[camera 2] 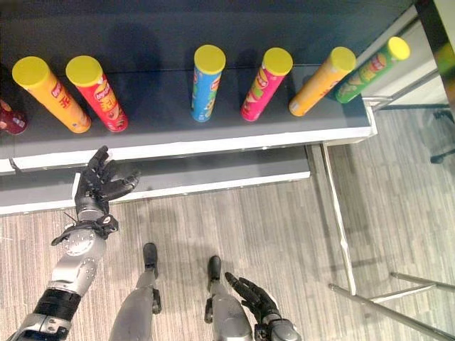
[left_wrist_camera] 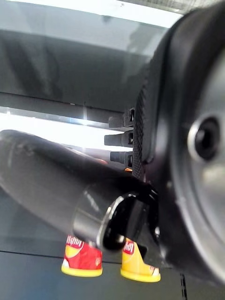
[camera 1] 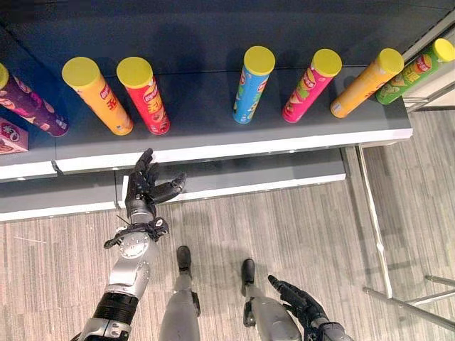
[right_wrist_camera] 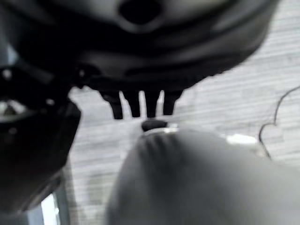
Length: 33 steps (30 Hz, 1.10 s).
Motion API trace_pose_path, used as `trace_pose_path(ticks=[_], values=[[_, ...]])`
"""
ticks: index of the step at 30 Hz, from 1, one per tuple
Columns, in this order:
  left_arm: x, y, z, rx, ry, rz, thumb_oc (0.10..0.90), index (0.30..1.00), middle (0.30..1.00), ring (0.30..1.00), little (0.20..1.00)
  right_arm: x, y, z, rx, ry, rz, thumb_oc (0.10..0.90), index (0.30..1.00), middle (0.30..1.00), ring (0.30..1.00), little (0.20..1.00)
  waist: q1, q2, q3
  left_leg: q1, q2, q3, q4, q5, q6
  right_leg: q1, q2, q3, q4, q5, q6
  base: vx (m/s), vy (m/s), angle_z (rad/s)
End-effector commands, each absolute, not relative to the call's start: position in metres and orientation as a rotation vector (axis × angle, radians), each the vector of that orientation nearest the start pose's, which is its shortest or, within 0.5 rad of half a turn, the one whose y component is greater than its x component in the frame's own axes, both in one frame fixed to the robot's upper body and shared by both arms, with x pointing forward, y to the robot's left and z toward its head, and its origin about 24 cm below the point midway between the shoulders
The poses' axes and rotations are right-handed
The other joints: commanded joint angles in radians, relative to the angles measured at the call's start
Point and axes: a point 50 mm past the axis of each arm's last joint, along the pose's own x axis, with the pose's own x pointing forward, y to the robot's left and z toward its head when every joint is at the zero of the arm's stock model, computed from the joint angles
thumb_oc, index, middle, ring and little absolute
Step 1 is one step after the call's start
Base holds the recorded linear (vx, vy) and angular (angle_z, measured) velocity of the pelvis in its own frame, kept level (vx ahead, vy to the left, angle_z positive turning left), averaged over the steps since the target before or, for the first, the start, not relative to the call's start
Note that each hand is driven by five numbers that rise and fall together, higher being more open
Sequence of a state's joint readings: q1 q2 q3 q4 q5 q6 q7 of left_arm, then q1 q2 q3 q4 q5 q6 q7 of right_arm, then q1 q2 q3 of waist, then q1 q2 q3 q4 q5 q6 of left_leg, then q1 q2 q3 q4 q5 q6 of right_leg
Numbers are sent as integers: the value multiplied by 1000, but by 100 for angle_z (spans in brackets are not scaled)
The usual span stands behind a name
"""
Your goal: Put the goods on the table back onto the shelves and tidy them up.
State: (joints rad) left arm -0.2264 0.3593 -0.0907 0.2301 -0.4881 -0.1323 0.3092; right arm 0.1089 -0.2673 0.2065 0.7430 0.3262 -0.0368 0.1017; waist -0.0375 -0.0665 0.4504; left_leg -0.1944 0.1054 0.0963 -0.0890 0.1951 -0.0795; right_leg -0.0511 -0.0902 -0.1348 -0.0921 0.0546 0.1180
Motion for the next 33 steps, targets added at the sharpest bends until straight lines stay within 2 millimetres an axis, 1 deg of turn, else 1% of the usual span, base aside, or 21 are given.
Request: trace_pose_path(ticks=[1,4,5,6,8,13,18,21,25,33], values=[[297,215,109,-93,-278,183,800,900,900,900,900,126,-223,-116,-29,833,38,800,900,900,900,900,7,3,-50,31,58,-59,2,-110,-75,-60,-92,-52,37,-41,75,-24,-71,5],[297,221,113,-106,-300,212,800,900,900,900,900,126,-224,-112,-30,816,48,800,900,900,900,900,7,5,-53,34,63,-58,2,-109,-80,-59,-88,-52,37,-45,72,-20,-37,5],[301,226,121,-112,-327,244,800,900,900,900,900,127,-225,-111,-35,809,53,800,900,900,900,900,5,4,-51,32,66,-59,2,-107,-82,-61,-86,-53,37,-45,72,0,0,0],[301,226,121,-112,-327,244,800,900,900,900,900,127,-225,-111,-35,809,53,800,900,900,900,900,5,4,-51,32,66,-59,2,-107,-82,-61,-86,-53,37,-45,72,0,0,0],[311,230,138,-117,-383,271,800,900,900,900,900,128,-226,-109,-38,800,56,800,900,900,900,900,-3,1,-47,27,69,-57,2,-105,-84,-67,-85,-51,34,-42,73,0,0,0],[327,231,166,-98,-459,284,800,900,900,900,900,126,-226,-109,-37,800,60,800,900,900,900,900,-23,-12,-40,17,70,-51,2,-104,-86,-86,-86,-44,36,-35,78,0,0,0],[335,239,182,-41,-487,337,800,900,900,900,900,127,-222,-109,-25,794,67,800,900,900,900,900,-37,-25,-36,6,71,-44,2,-103,-85,-102,-87,-33,36,-29,83,10,3,-6],[337,243,187,-20,-495,364,800,900,900,900,900,127,-220,-110,-24,793,67,800,900,900,900,900,-40,-32,-36,2,72,-41,2,-104,-84,-111,-86,-27,35,-25,83,5,0,-1],[338,243,188,-18,-501,384,800,900,900,900,900,129,-218,-112,-19,793,63,800,900,900,900,900,-42,-44,-35,-2,75,-37,2,-103,-82,-116,-86,-27,33,-21,84,9,0,-2],[332,235,179,-75,-500,370,800,900,900,900,900,130,-210,-116,-13,807,70,800,900,900,900,900,-33,-50,-37,-4,75,-37,2,-107,-82,-115,-84,-31,30,-25,84,0,0,0]])
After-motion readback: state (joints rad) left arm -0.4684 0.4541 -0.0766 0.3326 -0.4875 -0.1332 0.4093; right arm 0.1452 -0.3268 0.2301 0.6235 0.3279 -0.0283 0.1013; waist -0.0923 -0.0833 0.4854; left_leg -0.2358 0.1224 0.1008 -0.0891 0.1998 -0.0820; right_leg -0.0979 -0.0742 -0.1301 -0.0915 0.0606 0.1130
